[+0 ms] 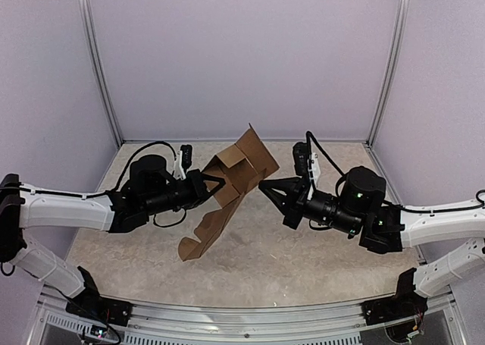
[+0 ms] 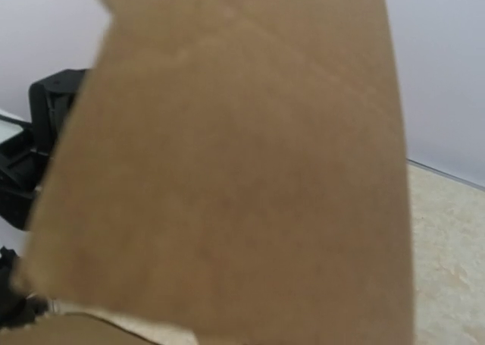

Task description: Fold the paper box

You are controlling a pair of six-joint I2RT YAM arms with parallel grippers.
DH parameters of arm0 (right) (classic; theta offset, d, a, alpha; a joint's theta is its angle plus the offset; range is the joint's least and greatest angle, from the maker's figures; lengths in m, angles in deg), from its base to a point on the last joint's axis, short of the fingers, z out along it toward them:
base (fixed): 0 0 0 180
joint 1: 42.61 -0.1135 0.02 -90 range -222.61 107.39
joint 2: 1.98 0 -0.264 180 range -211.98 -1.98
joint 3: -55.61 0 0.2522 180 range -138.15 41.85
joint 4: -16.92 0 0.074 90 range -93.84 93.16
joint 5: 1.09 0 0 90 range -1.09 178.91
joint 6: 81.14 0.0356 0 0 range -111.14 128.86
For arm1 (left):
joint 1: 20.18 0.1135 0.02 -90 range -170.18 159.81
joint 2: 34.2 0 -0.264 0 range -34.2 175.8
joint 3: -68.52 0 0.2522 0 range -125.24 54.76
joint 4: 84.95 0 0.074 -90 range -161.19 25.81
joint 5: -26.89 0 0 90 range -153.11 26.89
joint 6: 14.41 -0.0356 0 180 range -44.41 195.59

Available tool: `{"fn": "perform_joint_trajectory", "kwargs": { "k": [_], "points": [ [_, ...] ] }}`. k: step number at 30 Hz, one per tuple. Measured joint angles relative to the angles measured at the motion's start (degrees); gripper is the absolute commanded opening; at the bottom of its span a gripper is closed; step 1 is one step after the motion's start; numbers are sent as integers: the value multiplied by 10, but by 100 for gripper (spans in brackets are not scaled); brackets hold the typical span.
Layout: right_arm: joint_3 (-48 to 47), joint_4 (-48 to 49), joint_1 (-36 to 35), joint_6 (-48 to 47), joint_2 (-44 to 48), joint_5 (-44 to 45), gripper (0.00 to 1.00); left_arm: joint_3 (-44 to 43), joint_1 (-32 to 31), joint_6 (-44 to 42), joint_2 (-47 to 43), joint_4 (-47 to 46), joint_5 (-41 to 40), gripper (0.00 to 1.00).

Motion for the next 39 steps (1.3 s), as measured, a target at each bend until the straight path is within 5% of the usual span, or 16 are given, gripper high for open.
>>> {"fn": "perform_joint_trajectory", "kwargs": {
  "k": [18, 39],
  "points": [
    [-33, -13, -2, -11, -40, 27, 0, -1, -30, -17, 0, -5, -10, 0],
    [-60, -103, -6, -9, -63, 66, 0, -27, -33, -86, -26, 97, -61, 0]
  ]
}}
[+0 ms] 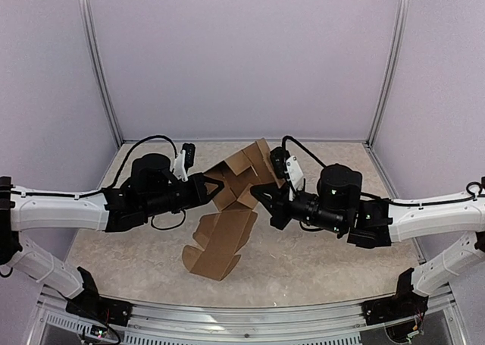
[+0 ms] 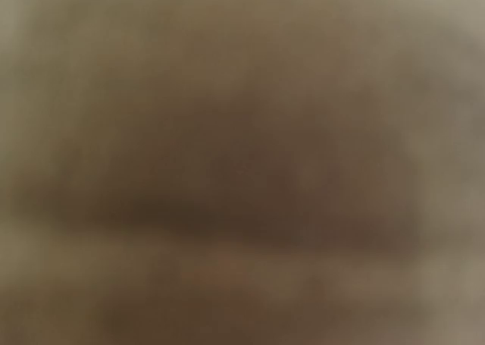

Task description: Fold the paper box

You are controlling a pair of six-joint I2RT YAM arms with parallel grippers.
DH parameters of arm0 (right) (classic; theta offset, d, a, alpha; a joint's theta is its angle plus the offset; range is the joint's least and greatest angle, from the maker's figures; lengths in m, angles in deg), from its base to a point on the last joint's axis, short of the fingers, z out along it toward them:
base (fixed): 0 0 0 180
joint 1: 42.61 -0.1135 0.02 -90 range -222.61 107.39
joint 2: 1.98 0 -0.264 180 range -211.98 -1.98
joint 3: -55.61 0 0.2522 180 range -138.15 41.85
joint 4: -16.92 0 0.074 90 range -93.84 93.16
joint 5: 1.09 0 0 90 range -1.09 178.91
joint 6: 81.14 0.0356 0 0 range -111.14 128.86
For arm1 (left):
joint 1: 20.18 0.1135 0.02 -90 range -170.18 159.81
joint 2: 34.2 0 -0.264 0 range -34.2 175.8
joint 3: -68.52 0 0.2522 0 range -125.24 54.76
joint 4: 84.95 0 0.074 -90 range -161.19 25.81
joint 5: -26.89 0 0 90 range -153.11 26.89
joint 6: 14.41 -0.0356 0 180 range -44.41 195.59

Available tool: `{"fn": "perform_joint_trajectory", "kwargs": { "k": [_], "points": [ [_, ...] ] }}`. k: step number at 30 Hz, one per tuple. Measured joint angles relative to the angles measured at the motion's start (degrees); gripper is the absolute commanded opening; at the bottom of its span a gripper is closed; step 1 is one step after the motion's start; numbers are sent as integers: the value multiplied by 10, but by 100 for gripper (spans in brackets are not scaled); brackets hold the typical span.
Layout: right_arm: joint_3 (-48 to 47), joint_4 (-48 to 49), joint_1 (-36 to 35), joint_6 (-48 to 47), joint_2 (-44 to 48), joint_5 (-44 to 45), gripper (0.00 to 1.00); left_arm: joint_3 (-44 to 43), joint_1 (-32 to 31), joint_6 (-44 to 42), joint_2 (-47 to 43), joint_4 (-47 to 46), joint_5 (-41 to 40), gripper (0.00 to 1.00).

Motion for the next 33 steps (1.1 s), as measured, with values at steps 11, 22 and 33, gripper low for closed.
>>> {"fn": "perform_joint_trajectory", "kwargs": {
  "k": [11, 22, 33],
  "points": [
    [-3, -83, 0, -23, 60, 2, 0, -3, -3, -27, -24, 23, -45, 0],
    [50, -197, 0, -48, 176, 5, 23, -7, 1, -66, -41, 76, -122, 0],
    [59, -272, 10, -92, 216, 53, 28, -8, -19, -143, -43, 125, -227, 0]
  ]
}}
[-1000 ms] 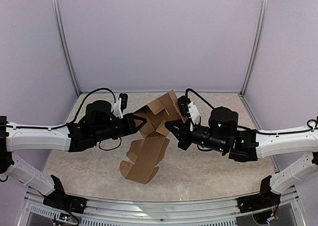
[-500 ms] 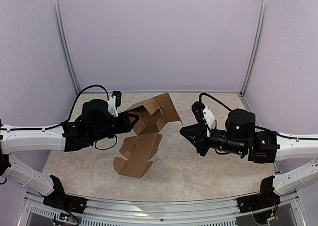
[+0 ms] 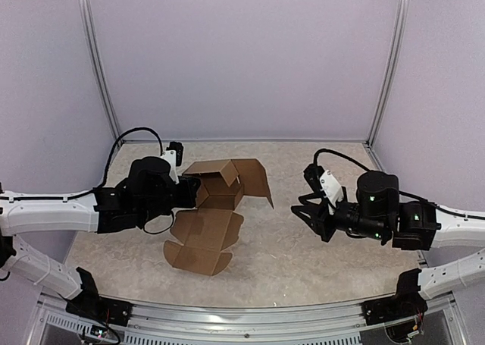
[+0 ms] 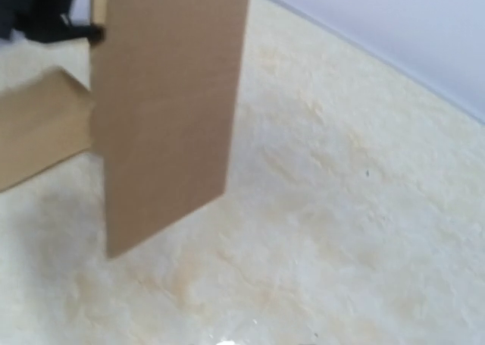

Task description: Fold the paper box

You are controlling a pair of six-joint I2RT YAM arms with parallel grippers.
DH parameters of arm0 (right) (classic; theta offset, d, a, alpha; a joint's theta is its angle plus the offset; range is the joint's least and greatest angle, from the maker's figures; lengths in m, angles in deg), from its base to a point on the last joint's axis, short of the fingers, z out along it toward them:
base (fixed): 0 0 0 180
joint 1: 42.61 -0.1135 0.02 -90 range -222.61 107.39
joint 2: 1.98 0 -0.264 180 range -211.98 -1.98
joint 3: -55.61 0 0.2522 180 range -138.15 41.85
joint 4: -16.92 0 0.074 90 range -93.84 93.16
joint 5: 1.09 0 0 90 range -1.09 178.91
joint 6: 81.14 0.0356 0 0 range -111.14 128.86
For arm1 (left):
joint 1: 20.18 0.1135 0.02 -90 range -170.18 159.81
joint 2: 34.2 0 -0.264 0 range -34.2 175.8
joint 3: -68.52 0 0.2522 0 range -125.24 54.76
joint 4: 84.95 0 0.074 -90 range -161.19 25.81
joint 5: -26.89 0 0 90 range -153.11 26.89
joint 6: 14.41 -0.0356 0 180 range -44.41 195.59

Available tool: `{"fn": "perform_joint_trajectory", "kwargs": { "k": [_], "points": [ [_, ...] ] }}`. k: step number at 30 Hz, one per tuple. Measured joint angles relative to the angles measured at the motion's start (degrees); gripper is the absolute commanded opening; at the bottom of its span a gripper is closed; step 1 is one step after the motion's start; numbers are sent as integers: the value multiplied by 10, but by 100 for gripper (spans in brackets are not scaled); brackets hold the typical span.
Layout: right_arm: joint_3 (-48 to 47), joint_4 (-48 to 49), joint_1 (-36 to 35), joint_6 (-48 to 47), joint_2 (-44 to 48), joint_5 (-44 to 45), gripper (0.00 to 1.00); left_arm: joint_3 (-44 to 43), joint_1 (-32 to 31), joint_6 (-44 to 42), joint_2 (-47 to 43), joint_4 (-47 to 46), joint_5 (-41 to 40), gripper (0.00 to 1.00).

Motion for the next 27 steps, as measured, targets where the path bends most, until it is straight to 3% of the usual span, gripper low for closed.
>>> {"fn": "perform_joint_trajectory", "kwargs": {
  "k": [13, 27],
  "points": [
    [-45, 15, 68, -54, -83, -187, 28, 0, -31, -69, -10, 15, -38, 0],
    [-64, 67, 68, -50, -139, -272, 29, 0, -50, -99, 4, 15, -42, 0]
  ]
}}
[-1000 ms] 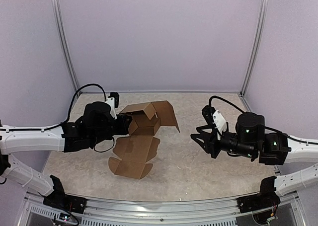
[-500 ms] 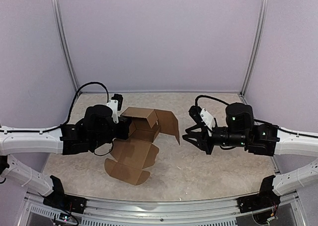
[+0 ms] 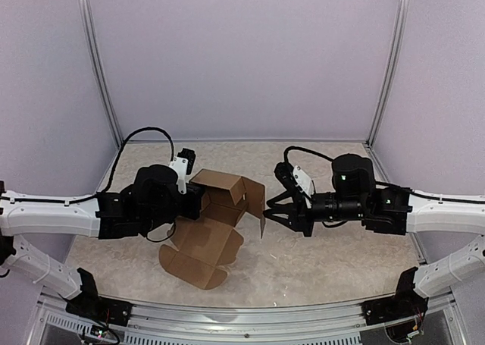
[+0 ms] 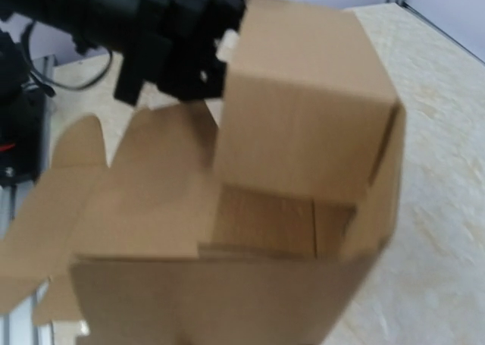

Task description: Fold the paper box

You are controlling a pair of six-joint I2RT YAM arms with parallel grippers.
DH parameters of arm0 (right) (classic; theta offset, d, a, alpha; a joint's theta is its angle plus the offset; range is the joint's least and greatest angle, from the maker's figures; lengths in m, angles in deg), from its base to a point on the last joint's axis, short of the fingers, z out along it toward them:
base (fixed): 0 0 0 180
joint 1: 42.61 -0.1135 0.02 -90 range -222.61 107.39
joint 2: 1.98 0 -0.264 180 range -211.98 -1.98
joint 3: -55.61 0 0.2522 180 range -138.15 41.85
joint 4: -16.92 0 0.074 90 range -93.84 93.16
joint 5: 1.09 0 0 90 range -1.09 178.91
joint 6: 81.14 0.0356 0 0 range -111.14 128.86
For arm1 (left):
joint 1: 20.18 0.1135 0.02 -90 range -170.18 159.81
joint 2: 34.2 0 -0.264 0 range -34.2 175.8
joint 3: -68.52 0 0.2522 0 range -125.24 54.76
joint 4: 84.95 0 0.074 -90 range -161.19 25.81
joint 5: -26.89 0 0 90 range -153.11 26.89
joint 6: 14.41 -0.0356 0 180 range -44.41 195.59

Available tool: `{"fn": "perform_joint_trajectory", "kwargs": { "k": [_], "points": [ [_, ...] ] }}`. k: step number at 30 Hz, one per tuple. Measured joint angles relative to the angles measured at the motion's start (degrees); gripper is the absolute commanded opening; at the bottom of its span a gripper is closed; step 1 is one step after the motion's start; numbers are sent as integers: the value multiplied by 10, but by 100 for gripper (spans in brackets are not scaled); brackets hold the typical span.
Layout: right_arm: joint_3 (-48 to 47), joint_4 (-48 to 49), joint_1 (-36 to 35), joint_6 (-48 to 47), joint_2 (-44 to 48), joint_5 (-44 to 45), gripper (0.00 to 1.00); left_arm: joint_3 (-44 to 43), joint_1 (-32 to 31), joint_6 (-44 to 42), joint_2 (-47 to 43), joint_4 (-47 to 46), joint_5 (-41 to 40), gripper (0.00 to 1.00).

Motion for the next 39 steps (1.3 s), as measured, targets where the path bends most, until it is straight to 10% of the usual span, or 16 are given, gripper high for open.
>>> {"fn": "perform_joint_trajectory", "kwargs": {
  "k": [19, 39],
  "points": [
    [-38, 67, -9, 47, -85, -19, 32, -3, -22, 9, 14, 0, -19, 0],
    [-83, 122, -68, 65, -177, 173, 44, -19, -42, 86, 16, 42, -104, 0]
  ]
}}
